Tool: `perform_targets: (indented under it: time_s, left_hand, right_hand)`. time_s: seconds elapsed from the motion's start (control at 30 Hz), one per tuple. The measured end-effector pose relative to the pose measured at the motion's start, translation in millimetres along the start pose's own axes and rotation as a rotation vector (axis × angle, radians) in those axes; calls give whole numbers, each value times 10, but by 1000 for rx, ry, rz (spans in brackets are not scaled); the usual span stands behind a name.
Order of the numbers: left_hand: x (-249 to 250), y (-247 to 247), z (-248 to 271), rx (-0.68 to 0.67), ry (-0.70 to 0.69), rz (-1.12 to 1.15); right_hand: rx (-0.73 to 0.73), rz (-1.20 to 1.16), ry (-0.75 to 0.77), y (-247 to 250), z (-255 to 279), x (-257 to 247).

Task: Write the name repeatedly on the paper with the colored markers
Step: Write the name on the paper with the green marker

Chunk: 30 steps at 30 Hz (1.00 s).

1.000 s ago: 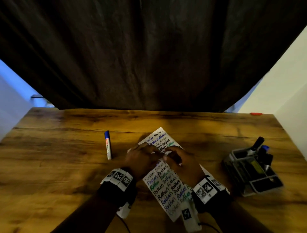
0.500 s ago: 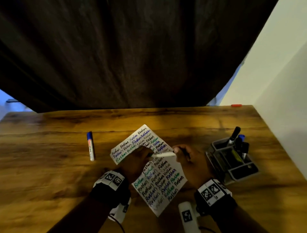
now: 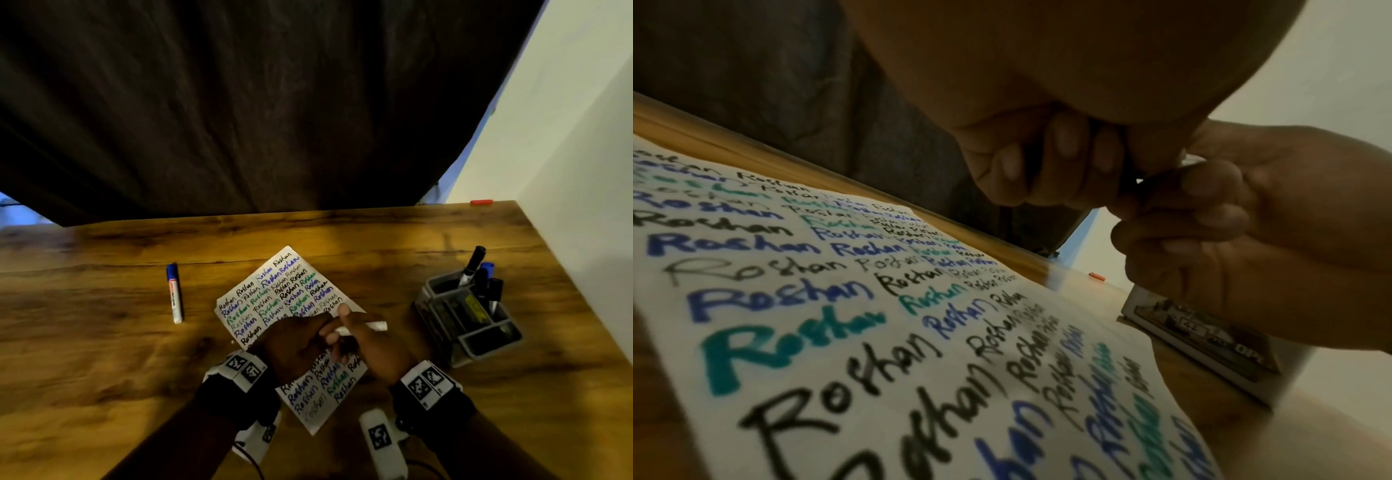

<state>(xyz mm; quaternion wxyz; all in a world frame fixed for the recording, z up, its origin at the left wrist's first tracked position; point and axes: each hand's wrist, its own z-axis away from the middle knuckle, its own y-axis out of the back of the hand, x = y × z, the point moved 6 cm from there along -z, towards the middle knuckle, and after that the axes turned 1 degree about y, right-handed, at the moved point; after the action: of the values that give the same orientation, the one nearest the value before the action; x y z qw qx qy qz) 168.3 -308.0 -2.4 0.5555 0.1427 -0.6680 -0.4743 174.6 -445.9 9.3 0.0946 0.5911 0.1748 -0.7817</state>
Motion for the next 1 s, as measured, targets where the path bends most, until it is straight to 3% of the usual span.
perform_targets:
  time_s: [0.17,0.3,0.47,0.53,0.77,0.87,1.0]
  left_hand:
    - [-26,-2,-54,-5,28,-58]
    - [-176,16,-43,-49,104,-27]
    - [-524,50,-77,-72,335,53]
    - [-597,43,-155,-84,348,-28]
    - [-736,-93,-302,-137,312,85]
    - [-781,-114,-307,-129,302,64]
    - [-781,-113,-315,-134,307,83]
  right_hand:
    - [-18,-13,-19,74,-26,11]
    - [-40,88,66,223,-108,29]
    - [58,28,123,432,-251,-4]
    - [106,123,135,486,-327,33]
    - [92,272,63,491,-441,264]
    - [76,331,102,533,-455,349]
    - [164,412,150,629,-452,438]
